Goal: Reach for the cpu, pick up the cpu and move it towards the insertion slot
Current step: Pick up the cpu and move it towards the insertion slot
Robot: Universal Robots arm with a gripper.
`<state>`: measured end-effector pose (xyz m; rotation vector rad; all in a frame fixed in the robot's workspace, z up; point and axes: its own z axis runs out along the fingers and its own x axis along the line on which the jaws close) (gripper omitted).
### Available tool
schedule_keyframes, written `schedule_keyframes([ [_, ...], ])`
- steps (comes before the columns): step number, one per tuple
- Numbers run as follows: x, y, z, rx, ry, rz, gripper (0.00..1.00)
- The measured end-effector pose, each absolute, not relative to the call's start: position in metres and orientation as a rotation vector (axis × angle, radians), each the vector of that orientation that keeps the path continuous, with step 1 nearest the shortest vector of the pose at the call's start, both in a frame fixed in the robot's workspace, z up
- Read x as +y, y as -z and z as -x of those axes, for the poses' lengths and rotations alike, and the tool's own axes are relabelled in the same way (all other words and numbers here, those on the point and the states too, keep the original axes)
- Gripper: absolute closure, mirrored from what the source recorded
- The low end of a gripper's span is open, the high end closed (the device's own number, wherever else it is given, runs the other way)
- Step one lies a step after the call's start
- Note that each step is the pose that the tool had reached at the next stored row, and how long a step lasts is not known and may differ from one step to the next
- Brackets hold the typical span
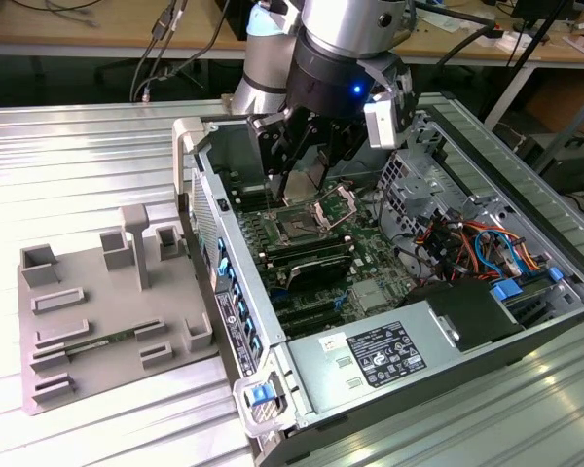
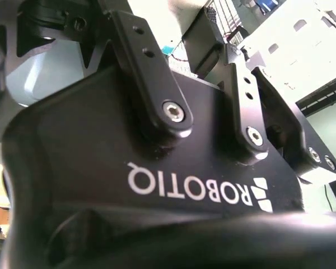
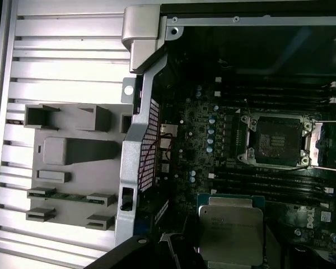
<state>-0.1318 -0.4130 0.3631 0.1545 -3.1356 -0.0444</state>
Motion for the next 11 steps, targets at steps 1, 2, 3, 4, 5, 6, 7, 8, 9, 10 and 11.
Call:
schedule_keyframes([
  [1, -0.413, -0.3626, 0.1309, -3.136, 0.044, -0.155, 0.45],
  [2, -0.413, -0.362, 0.1297, -3.136, 0.044, -0.155, 0.45],
  [3, -0.413, -0.3617, 0.1292, -3.136, 0.044, -0.154, 0.45],
  [4, -0.413, -0.3615, 0.1287, -3.136, 0.044, -0.155, 0.45],
  [5, -0.413, -0.3612, 0.128, -3.136, 0.044, -0.155, 0.45],
  [6, -0.413, -0.3609, 0.1276, -3.136, 0.044, -0.155, 0.45],
  [7, -0.413, -0.3606, 0.1269, -3.136, 0.044, -0.154, 0.45],
  [8, -0.413, -0.3604, 0.1264, -3.136, 0.044, -0.154, 0.45],
  [9, -0.413, -0.3601, 0.1259, -3.136, 0.044, -0.154, 0.45],
  [10, -0.4129, -0.3598, 0.1254, -3.136, 0.044, -0.154, 0.45],
  [11, -0.413, -0.3595, 0.1249, -3.136, 0.044, -0.154, 0.45],
])
